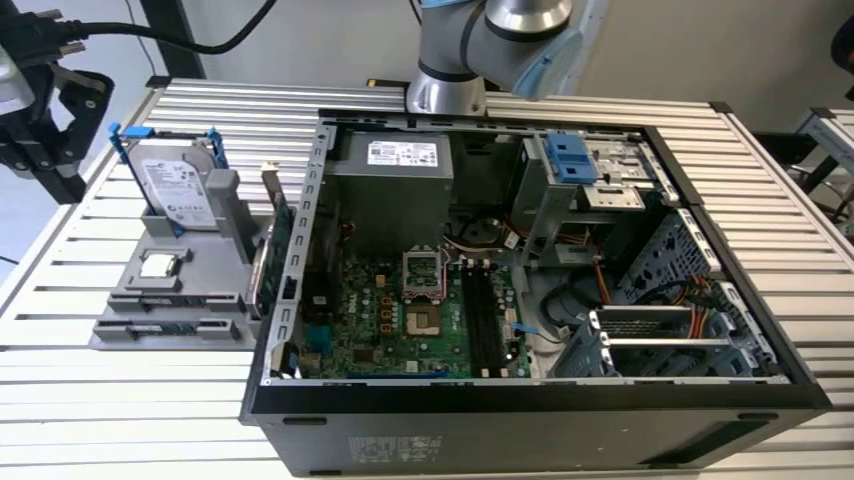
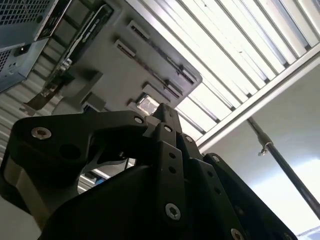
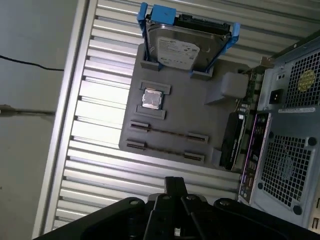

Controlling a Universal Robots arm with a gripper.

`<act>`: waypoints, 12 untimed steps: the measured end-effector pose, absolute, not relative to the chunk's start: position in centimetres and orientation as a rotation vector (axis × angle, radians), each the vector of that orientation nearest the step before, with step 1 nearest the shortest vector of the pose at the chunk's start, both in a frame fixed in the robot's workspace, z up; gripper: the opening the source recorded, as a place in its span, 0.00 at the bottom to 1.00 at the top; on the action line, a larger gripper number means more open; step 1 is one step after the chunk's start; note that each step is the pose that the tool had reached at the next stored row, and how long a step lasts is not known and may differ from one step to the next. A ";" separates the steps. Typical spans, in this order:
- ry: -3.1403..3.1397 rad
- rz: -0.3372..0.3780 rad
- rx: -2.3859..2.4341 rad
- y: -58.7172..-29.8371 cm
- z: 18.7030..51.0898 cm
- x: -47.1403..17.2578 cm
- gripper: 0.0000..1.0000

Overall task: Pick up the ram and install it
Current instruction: 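Reach for the ram, then pick up the ram and move it above insertion slot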

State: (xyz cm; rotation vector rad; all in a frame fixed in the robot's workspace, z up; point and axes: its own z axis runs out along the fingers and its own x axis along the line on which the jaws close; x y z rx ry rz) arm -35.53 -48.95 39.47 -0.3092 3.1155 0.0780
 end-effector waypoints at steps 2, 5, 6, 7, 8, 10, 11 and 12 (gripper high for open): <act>3.112 0.078 -0.352 -49.0 39.5 -35.5 0.00; 3.105 0.079 -0.413 -49.0 39.5 -35.5 0.00; 3.103 0.079 -0.433 -49.0 39.5 -35.5 0.00; 3.100 0.079 -0.452 -49.0 39.5 -35.5 0.00; 3.098 0.079 -0.472 -48.9 39.5 -35.5 0.00; 3.092 0.079 -0.511 -49.0 39.6 -35.5 0.00; 3.089 0.079 -0.531 -49.0 39.6 -35.5 0.00; 3.086 0.079 -0.551 -49.0 39.6 -35.5 0.00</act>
